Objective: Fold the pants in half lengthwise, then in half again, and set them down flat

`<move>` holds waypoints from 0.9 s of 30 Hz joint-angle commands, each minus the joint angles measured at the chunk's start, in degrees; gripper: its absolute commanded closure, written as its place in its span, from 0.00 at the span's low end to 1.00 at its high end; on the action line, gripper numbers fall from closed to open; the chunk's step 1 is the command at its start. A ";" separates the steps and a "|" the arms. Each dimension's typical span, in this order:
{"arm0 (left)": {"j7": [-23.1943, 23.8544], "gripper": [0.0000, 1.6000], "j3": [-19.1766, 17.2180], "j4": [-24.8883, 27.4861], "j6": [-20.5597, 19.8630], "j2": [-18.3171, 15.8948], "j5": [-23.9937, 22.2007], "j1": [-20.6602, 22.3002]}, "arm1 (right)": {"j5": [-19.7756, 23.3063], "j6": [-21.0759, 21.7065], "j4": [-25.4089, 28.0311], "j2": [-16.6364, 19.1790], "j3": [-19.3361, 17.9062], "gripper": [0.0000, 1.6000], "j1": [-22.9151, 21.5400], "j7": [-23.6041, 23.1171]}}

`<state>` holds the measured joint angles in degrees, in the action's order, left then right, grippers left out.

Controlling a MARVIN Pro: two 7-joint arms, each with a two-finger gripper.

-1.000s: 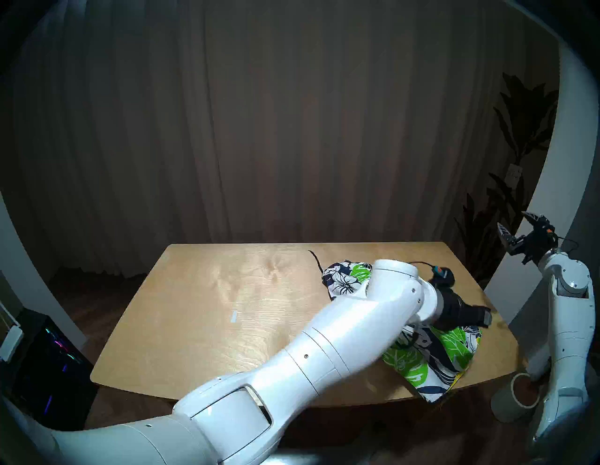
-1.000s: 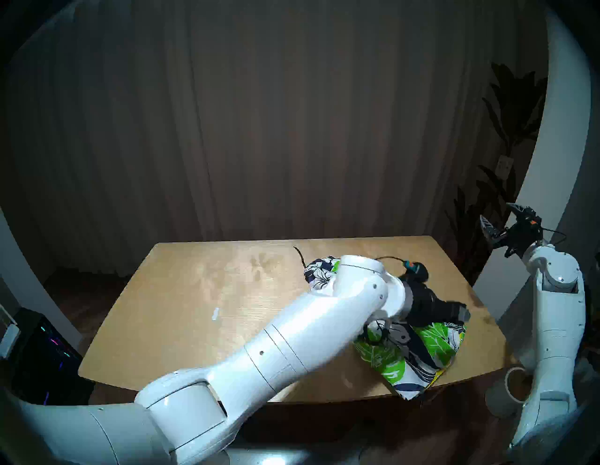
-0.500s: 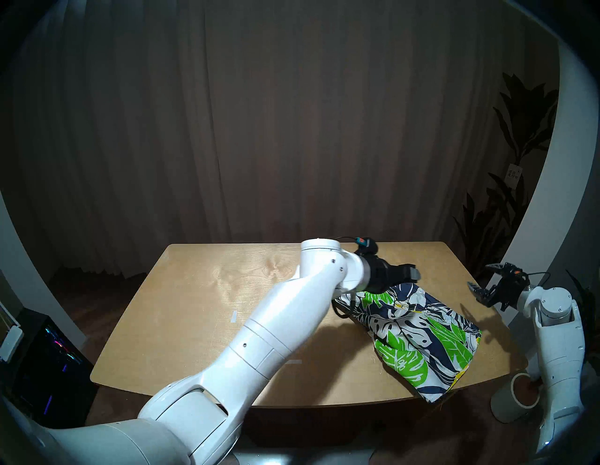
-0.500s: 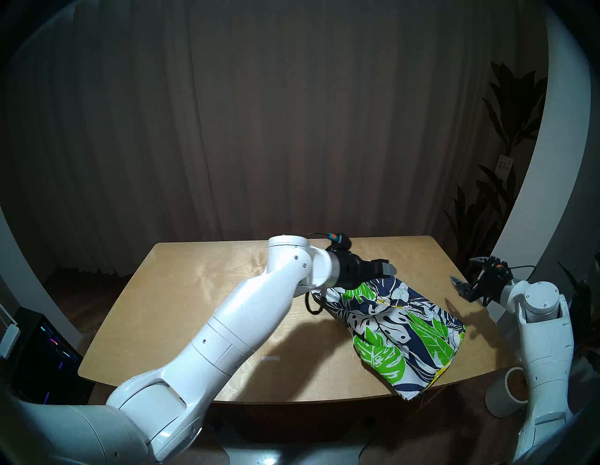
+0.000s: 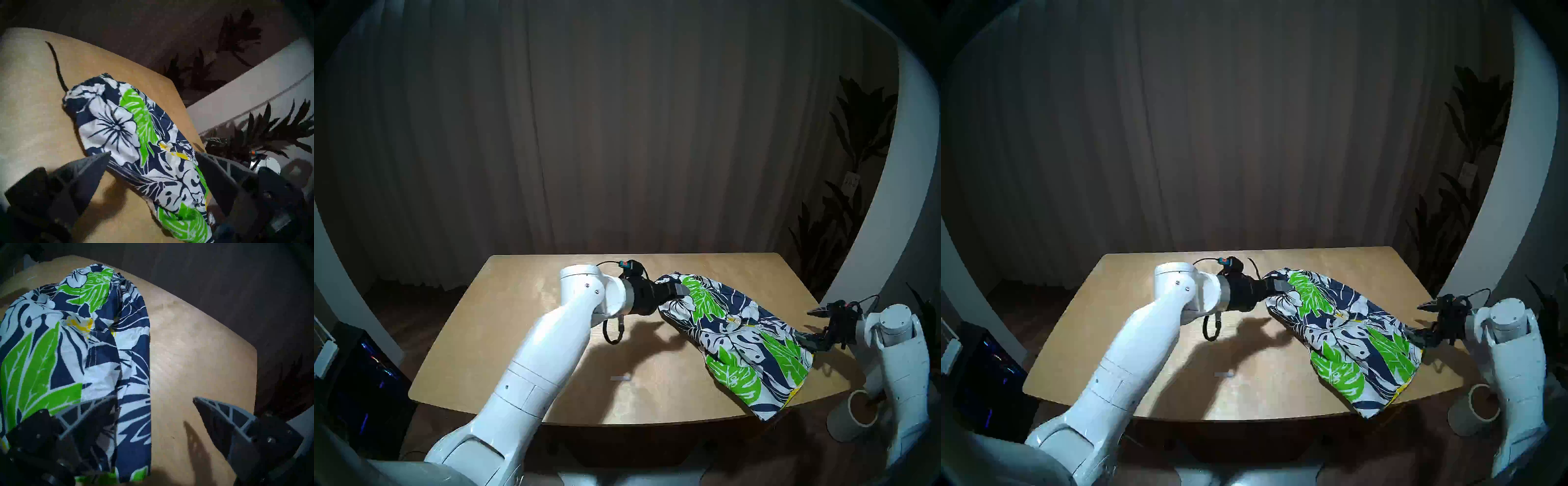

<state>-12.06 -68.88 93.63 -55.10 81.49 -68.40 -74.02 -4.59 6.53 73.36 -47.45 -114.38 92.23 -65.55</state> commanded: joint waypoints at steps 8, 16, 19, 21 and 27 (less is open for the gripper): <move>-1.43 0.00 -5.09 5.62 0.80 -0.31 -3.31 -5.53 | 9.10 12.69 -5.39 4.85 -2.26 0.00 -4.42 -13.57; -6.30 0.00 -7.11 7.27 1.98 1.80 -4.59 -7.61 | 10.11 21.83 -6.69 5.87 -1.58 0.00 -6.73 -16.84; -7.70 0.00 -7.31 7.56 2.04 2.29 -4.85 -7.85 | 8.25 23.79 -6.15 8.78 0.98 0.00 -6.71 -18.81; -8.21 0.00 -7.12 7.08 2.17 2.45 -4.75 -7.78 | 7.70 20.42 -7.80 10.80 3.51 0.00 -7.47 -19.22; -9.81 0.00 -6.70 6.01 3.01 2.74 -4.14 -7.67 | 8.97 22.27 -10.25 10.52 8.07 0.00 -12.54 -14.86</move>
<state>-21.40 -75.85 99.32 -52.97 83.04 -72.92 -82.45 3.08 28.25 63.17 -39.79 -110.00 84.91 -77.29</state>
